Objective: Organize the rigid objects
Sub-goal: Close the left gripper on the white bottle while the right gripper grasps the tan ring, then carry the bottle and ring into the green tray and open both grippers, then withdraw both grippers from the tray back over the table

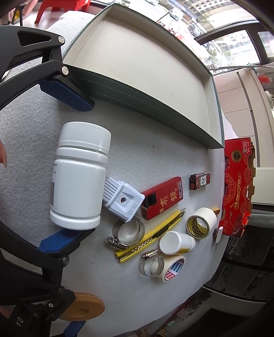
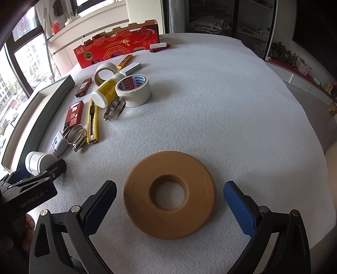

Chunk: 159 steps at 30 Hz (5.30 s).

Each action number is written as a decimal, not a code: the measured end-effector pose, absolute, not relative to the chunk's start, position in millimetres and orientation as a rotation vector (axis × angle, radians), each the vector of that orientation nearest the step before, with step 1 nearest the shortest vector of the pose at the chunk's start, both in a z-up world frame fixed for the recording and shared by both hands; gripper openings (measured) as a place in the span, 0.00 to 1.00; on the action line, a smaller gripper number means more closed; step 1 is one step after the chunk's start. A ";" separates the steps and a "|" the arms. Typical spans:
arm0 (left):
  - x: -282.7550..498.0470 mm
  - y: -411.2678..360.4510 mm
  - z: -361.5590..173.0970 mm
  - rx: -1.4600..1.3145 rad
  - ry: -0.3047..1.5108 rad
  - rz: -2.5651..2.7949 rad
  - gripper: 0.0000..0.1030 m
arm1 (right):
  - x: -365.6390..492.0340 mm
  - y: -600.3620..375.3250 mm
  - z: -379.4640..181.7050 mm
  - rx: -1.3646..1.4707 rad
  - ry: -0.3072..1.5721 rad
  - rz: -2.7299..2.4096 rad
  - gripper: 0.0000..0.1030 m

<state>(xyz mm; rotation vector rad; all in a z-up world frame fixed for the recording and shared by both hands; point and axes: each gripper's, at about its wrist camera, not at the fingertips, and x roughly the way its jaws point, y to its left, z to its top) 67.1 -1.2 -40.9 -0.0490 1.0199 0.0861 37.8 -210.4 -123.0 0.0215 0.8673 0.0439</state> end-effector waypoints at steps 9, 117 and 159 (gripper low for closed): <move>60.8 -2.0 -42.2 -0.060 0.963 0.104 1.00 | 34.7 -205.7 -125.9 -0.016 0.832 0.009 1.00; 168.3 206.7 4.4 -0.251 0.911 0.472 0.73 | 195.8 57.6 -24.9 -0.095 0.759 0.616 0.85; 80.9 198.5 20.8 -0.487 0.757 0.312 1.00 | 109.8 27.8 -9.9 0.025 0.667 0.669 1.00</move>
